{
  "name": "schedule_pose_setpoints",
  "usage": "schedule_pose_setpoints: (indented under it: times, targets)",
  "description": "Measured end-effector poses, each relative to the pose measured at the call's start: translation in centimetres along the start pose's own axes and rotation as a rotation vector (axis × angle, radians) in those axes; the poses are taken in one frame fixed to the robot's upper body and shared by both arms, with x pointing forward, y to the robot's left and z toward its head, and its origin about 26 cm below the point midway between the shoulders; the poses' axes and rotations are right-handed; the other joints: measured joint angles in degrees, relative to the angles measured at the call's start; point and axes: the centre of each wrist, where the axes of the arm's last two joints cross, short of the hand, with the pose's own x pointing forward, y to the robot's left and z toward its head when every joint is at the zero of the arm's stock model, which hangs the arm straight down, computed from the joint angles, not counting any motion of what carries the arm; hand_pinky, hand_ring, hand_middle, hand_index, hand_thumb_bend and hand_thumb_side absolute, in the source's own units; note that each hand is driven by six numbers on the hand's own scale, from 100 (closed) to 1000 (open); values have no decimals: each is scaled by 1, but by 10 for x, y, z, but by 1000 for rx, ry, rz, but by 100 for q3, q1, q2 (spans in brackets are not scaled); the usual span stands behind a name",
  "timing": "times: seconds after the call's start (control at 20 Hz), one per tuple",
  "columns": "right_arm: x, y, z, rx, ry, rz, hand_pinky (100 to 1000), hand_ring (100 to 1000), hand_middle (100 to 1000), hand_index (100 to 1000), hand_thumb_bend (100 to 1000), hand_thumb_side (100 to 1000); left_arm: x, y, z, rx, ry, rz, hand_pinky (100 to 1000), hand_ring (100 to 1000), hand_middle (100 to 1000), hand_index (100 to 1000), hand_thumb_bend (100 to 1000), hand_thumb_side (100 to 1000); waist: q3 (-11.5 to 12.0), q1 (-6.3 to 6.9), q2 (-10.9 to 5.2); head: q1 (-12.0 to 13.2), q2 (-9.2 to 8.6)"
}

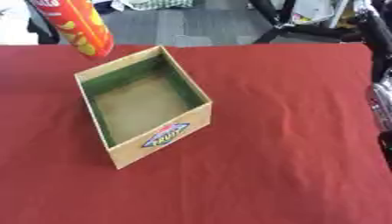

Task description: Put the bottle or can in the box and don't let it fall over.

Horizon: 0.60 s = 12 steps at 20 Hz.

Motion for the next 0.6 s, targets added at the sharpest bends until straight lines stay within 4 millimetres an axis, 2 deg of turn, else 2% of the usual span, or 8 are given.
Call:
schedule_pose_setpoints:
  times: [0.25, 0.6]
  targets:
    - [0, 0, 0, 2, 2, 0, 553, 721, 743, 717, 143, 574, 11, -5, -1, -28, -39, 20, 100, 100, 125, 110, 213, 100, 7, -17, -21, -115, 87]
    - [0, 2, 1, 4, 5, -8, 553, 721, 742, 716, 143, 574, 24, -32, -11, -97, -77, 71, 100, 100, 127, 110, 221, 100, -20, -50, -22, -131, 79]
